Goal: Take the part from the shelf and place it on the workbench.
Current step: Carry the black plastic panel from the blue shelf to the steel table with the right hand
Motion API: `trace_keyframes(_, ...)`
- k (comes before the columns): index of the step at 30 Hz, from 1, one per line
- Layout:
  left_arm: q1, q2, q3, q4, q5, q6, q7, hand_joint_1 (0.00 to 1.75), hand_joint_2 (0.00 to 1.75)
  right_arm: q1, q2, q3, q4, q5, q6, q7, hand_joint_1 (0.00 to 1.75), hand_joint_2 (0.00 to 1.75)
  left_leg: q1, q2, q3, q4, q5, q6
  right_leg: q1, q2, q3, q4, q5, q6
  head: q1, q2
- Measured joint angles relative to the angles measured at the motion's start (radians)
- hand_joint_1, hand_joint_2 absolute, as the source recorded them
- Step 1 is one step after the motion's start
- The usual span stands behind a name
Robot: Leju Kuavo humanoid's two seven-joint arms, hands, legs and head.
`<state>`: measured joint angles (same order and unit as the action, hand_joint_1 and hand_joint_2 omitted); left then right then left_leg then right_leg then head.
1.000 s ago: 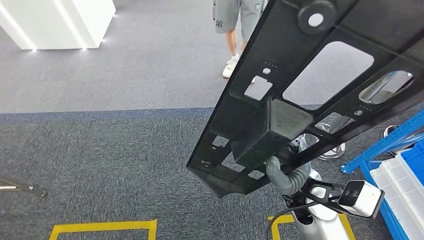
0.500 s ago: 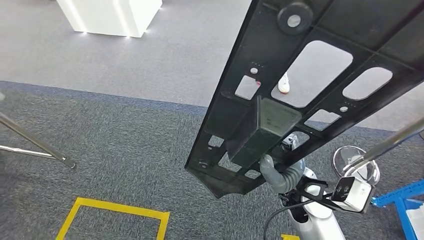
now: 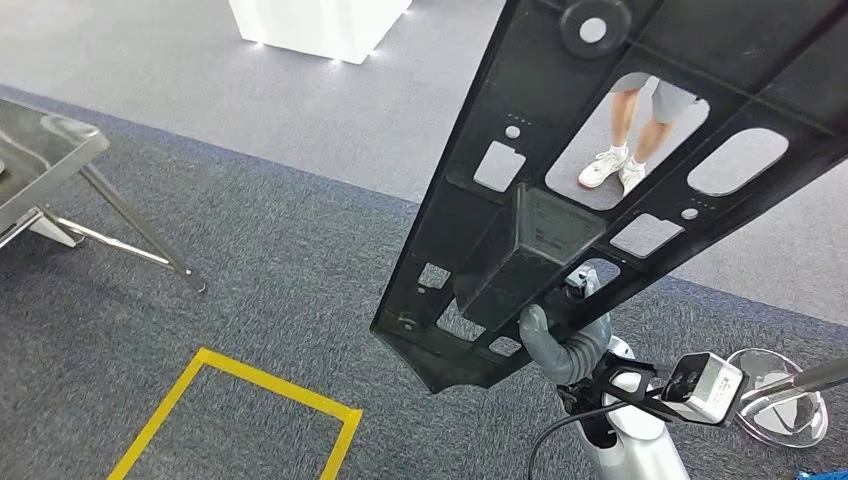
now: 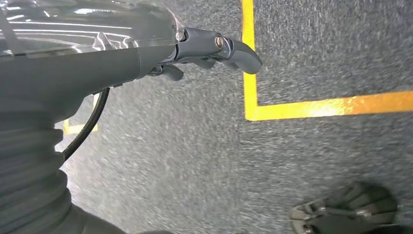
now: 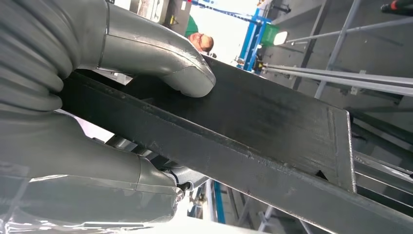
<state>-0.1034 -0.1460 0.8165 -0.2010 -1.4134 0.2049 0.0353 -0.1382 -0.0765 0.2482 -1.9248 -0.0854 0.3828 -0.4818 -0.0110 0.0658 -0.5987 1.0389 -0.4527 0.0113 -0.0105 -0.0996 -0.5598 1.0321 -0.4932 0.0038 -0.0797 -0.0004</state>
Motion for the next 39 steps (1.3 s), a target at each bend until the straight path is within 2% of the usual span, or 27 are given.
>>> trace_keyframes(2,-0.005,0.0,-0.002,0.0,0.0,-0.003,-0.004,0.0,1.75,0.006,0.0,-0.001,-0.002,0.003,0.0,-0.002,1.68,1.75,-0.002,-0.018,-0.001,-0.006,0.002,0.01,0.001,-0.016,0.004,-0.003,-0.002,0.01,0.0,0.0)
trace_keyframes(4,-0.005,-0.002,-0.003,0.0,-0.002,-0.004,-0.002,0.0,1.75,0.01,0.0,-0.001,-0.006,0.007,0.0,-0.003,1.68,1.75,0.003,-0.039,0.004,-0.019,0.009,0.019,-0.002,0.015,0.002,0.013,-0.018,0.021,0.0,0.0)
trace_keyframes(6,-0.007,-0.006,-0.004,0.0,-0.004,-0.005,0.002,0.0,1.75,0.016,0.0,-0.001,-0.009,0.01,0.0,-0.005,1.68,1.75,0.008,-0.059,0.009,-0.028,0.016,0.027,-0.005,0.072,-0.038,0.101,-0.071,0.027,0.0,0.0)
trace_keyframes(8,-0.008,-0.008,-0.004,0.0,-0.005,-0.006,0.006,0.0,1.75,0.023,0.0,-0.001,-0.01,0.01,0.0,-0.006,1.68,1.75,0.008,-0.083,0.008,-0.027,0.017,0.031,-0.005,0.093,-0.105,0.231,-0.124,0.027,0.0,0.0)
trace_keyframes(9,-0.006,-0.009,-0.004,0.0,-0.005,-0.006,0.007,0.0,1.75,0.026,0.0,-0.001,-0.01,0.01,0.0,-0.005,1.68,1.75,0.009,-0.097,0.008,-0.026,0.016,0.031,-0.005,0.095,-0.126,0.267,-0.127,0.028,0.0,0.0)
trace_keyframes(10,-0.004,-0.01,-0.004,0.0,-0.006,-0.007,0.009,0.0,1.75,0.028,0.0,-0.001,-0.01,0.01,0.0,-0.005,1.68,1.75,0.009,-0.111,0.009,-0.024,0.015,0.03,-0.006,0.096,-0.131,0.267,-0.11,0.029,0.0,0.0)
trace_keyframes(11,-0.002,-0.01,-0.004,0.0,-0.008,-0.007,0.01,0.0,1.75,0.028,0.0,-0.001,-0.01,0.01,0.001,-0.005,1.68,1.75,0.01,-0.126,0.01,-0.021,0.014,0.029,-0.008,0.099,-0.116,0.228,-0.076,0.029,0.0,0.0)
trace_keyframes(12,0.0,-0.01,-0.004,0.0,-0.009,-0.007,0.012,0.0,1.75,0.028,0.0,-0.002,-0.01,0.01,0.002,-0.005,1.68,1.75,0.012,-0.14,0.01,-0.017,0.012,0.026,-0.011,0.111,-0.088,0.16,-0.034,0.03,0.0,0.0)
trace_keyframes(14,0.001,-0.01,-0.004,0.0,-0.01,-0.007,0.016,0.0,1.75,0.029,0.0,-0.002,-0.01,0.01,0.003,-0.006,1.68,1.75,0.012,-0.167,0.004,-0.007,0.008,0.016,-0.018,0.154,-0.04,0.045,0.012,0.029,0.0,0.0)
trace_keyframes(16,0.003,-0.01,-0.004,0.0,-0.01,-0.007,0.018,0.0,1.75,0.031,0.0,-0.004,-0.01,0.01,0.004,-0.006,1.68,1.75,0.013,-0.189,-0.006,-0.003,0.008,0.005,-0.018,0.174,-0.027,0.011,0.013,0.022,0.0,0.0)
trace_keyframes(17,0.006,-0.01,-0.004,0.0,-0.011,-0.007,0.02,0.0,1.75,0.031,0.0,-0.004,-0.01,0.009,0.004,-0.006,1.68,1.75,0.015,-0.2,-0.01,-0.004,0.01,-0.002,-0.017,0.165,-0.027,0.008,0.015,0.015,0.0,0.0)
trace_keyframes(18,0.009,-0.009,-0.004,0.0,-0.011,-0.006,0.021,0.0,1.75,0.03,0.0,-0.005,-0.01,0.009,0.005,-0.006,1.68,1.75,0.016,-0.199,-0.011,-0.003,0.009,-0.008,-0.017,0.153,-0.024,0.004,0.016,0.008,0.0,0.0)
trace_keyframes(20,0.012,-0.007,-0.004,0.0,-0.011,-0.006,0.023,0.0,1.75,0.027,0.0,-0.005,-0.01,0.007,0.006,-0.008,1.68,1.75,0.014,-0.155,-0.032,0.04,-0.017,-0.018,-0.018,0.127,-0.016,-0.003,0.016,-0.007,0.0,0.0)
trace_keyframes(22,0.011,-0.006,-0.004,0.0,-0.012,-0.005,0.024,0.0,1.75,0.026,0.0,-0.005,-0.01,0.004,0.008,-0.009,1.68,1.75,0.014,-0.098,-0.088,0.158,-0.075,-0.027,-0.014,0.098,-0.012,-0.004,0.013,-0.016,0.0,0.0)
trace_keyframes(24,0.01,-0.004,-0.004,0.0,-0.014,-0.005,0.024,0.0,1.75,0.026,0.0,-0.006,-0.009,0.003,0.01,-0.01,1.68,1.75,0.016,-0.083,-0.144,0.268,-0.113,-0.031,-0.01,0.068,-0.01,-0.004,0.009,-0.019,0.0,0.0)
trace_keyframes(25,0.01,-0.004,-0.004,0.0,-0.014,-0.005,0.024,0.0,1.75,0.026,0.0,-0.006,-0.009,0.003,0.011,-0.01,1.68,1.75,0.017,-0.081,-0.149,0.276,-0.106,-0.032,-0.01,0.054,-0.008,-0.004,0.007,-0.019,0.0,0.0)
trace_keyframes(26,0.011,-0.004,-0.004,0.0,-0.014,-0.005,0.023,0.0,1.75,0.026,0.0,-0.006,-0.008,0.003,0.011,-0.01,1.68,1.75,0.017,-0.078,-0.133,0.245,-0.082,-0.031,-0.009,0.041,-0.005,-0.004,0.005,-0.018,0.0,0.0)
trace_keyframes(27,0.011,-0.003,-0.004,0.0,-0.015,-0.005,0.023,0.0,1.75,0.026,0.0,-0.006,-0.008,0.003,0.011,-0.01,1.68,1.75,0.015,-0.066,-0.098,0.18,-0.046,-0.027,-0.009,0.029,0.0,-0.004,0.001,-0.016,0.0,0.0)
trace_keyframes(29,0.008,-0.001,-0.005,0.0,-0.016,-0.005,0.02,0.0,1.75,0.026,0.0,-0.006,-0.008,0.005,0.01,-0.01,1.68,1.75,0.005,-0.016,-0.029,0.047,-0.001,-0.012,-0.005,0.008,0.008,-0.004,-0.005,-0.009,0.0,0.0)
trace_keyframes(30,0.005,0.0,-0.005,0.0,-0.016,-0.006,0.018,0.0,1.75,0.025,0.0,-0.006,-0.008,0.006,0.01,-0.009,1.68,1.75,-0.001,0.002,-0.011,0.01,0.007,-0.004,-0.002,-0.002,0.011,-0.004,-0.008,-0.004,0.0,0.0)
trace_keyframes(31,0.002,0.001,-0.005,0.0,-0.016,-0.006,0.017,0.0,1.75,0.025,0.001,-0.006,-0.008,0.008,0.01,-0.009,1.68,1.75,-0.006,0.008,-0.007,-0.003,0.004,0.004,0.0,-0.012,0.012,-0.005,-0.01,0.001,0.0,0.0)
trace_keyframes(33,-0.001,0.001,-0.005,0.0,-0.015,-0.008,0.015,0.0,1.75,0.024,0.002,-0.006,-0.008,0.009,0.01,-0.008,1.68,1.75,-0.005,-0.018,-0.008,-0.011,0.009,0.016,0.001,-0.03,0.017,-0.007,-0.014,0.011,0.0,0.0)
trace_keyframes(34,-0.001,0.0,-0.005,0.0,-0.015,-0.008,0.015,0.0,1.75,0.023,0.002,-0.005,-0.007,0.01,0.011,-0.007,1.68,1.75,-0.002,-0.03,-0.005,-0.018,0.012,0.022,0.0,-0.018,0.018,-0.001,-0.022,0.016,0.0,0.0)
trace_keyframes(36,-0.004,-0.001,-0.006,-0.001,-0.014,-0.009,0.015,0.0,1.75,0.02,0.003,-0.005,-0.006,0.01,0.013,-0.007,1.68,1.75,0.004,-0.053,0.0,-0.028,0.02,0.033,-0.005,0.039,-0.01,0.066,-0.065,0.022,0.0,0.0)
trace_keyframes(37,-0.006,-0.003,-0.006,-0.001,-0.013,-0.01,0.015,0.0,1.75,0.019,0.003,-0.005,-0.004,0.011,0.015,-0.006,1.68,1.75,0.004,-0.065,0.0,-0.028,0.021,0.036,-0.006,0.07,-0.041,0.13,-0.096,0.023,0.0,0.0)
trace_keyframes(38,-0.008,-0.004,-0.006,-0.001,-0.012,-0.01,0.015,0.0,1.75,0.02,0.003,-0.005,-0.002,0.011,0.017,-0.006,1.68,1.75,0.003,-0.078,0.0,-0.028,0.021,0.038,-0.006,0.086,-0.078,0.198,-0.123,0.024,0.0,0.0)
trace_keyframes(39,-0.009,-0.004,-0.006,-0.001,-0.011,-0.01,0.015,0.0,1.75,0.02,0.003,-0.005,0.0,0.011,0.018,-0.005,1.68,1.75,0.003,-0.092,0.0,-0.026,0.021,0.039,-0.006,0.093,-0.108,0.252,-0.136,0.025,0.0,0.0)
